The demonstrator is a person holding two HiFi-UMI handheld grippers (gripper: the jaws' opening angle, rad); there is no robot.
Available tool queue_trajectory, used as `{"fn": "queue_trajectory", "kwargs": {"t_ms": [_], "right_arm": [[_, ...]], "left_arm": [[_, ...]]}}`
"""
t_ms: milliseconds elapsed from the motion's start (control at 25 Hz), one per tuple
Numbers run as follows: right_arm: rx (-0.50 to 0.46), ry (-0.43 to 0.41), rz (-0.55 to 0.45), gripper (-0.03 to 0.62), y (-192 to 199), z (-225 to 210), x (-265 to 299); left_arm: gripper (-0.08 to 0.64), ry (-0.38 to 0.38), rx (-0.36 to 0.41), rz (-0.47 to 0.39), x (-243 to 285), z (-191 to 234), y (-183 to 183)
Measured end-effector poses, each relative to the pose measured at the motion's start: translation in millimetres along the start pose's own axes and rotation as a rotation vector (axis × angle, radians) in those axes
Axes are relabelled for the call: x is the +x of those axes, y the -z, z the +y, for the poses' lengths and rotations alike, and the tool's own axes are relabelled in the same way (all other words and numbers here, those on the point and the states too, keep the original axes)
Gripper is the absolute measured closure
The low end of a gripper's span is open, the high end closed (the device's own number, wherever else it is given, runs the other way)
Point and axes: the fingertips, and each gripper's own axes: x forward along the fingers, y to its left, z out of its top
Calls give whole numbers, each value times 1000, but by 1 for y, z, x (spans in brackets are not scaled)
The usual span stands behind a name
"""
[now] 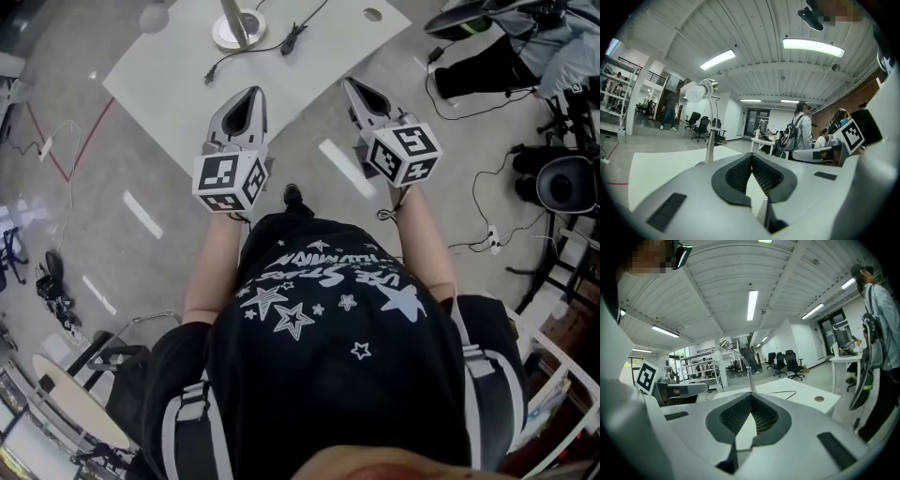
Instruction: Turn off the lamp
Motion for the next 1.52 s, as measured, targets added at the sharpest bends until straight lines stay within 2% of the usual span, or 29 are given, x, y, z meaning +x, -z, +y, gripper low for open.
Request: {"fn": "queue_trajectory", "kwargs": {"t_ms": [400,760,1120,1520], "right_arm": [[-3,32,-4,588,-11,3,45],[-2,24,16,588,-8,-4,65],[-14,-68,13,588,-23,-16,109],[-33,-192,57,588,-39,-67,157]], "left_arm": [[549,46,-1,15,23,38,-3],[550,30,-23,20,30,52,4],[550,-37,-19,26,51,67,8],[549,-139,-46,38,99,63,19]]}}
